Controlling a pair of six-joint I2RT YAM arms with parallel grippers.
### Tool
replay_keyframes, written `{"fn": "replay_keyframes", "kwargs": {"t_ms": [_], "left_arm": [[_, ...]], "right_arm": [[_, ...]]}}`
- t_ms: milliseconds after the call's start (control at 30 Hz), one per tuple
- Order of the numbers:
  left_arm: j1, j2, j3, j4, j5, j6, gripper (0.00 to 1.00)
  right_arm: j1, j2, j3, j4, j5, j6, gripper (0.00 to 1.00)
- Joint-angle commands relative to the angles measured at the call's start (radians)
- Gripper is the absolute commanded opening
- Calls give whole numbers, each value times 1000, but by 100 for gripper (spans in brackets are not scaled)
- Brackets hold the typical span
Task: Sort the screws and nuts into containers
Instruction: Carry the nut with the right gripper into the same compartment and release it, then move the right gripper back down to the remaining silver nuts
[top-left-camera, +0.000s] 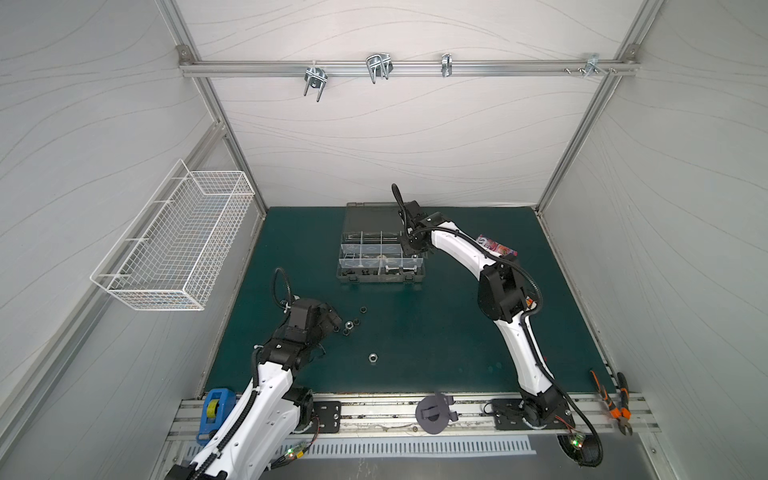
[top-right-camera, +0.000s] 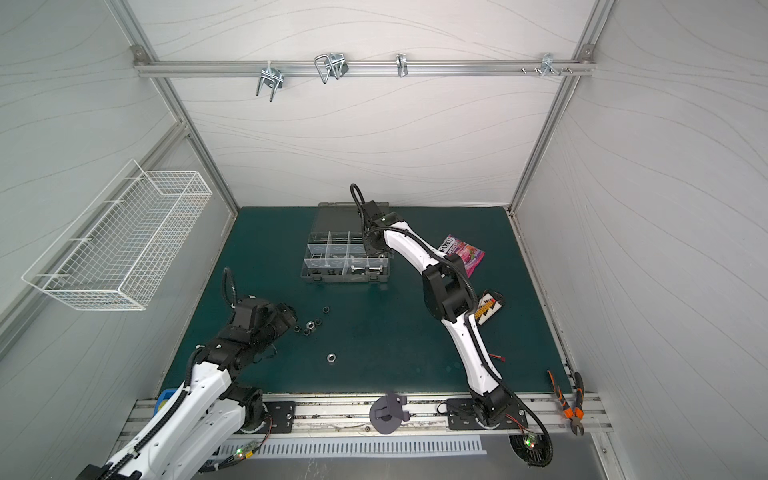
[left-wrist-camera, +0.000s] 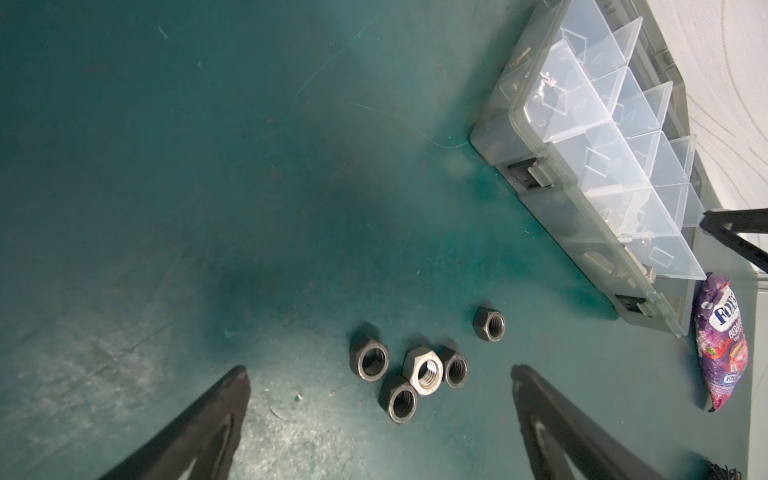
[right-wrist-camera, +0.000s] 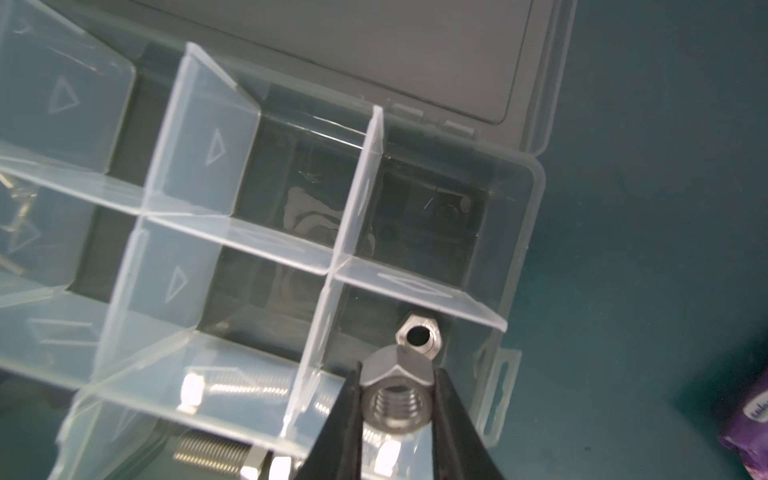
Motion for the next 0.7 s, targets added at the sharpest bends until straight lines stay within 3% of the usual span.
{"fn": "replay_keyframes", "kwargs": {"t_ms": [0, 100, 267, 667], "left_arm": [[4, -2, 10, 29, 1, -9, 99], [5, -1, 10, 27, 1, -11, 99], [4, -10, 7, 21, -5, -9, 99], [5, -17, 8, 18, -17, -9, 99]], "right_arm": [[-5, 38, 27, 0, -5, -29, 21], [-7, 48, 28, -2, -1, -35, 26], [-7, 32, 27, -8, -6, -46, 44], [22, -116, -2, -56, 4, -62, 48]]}}
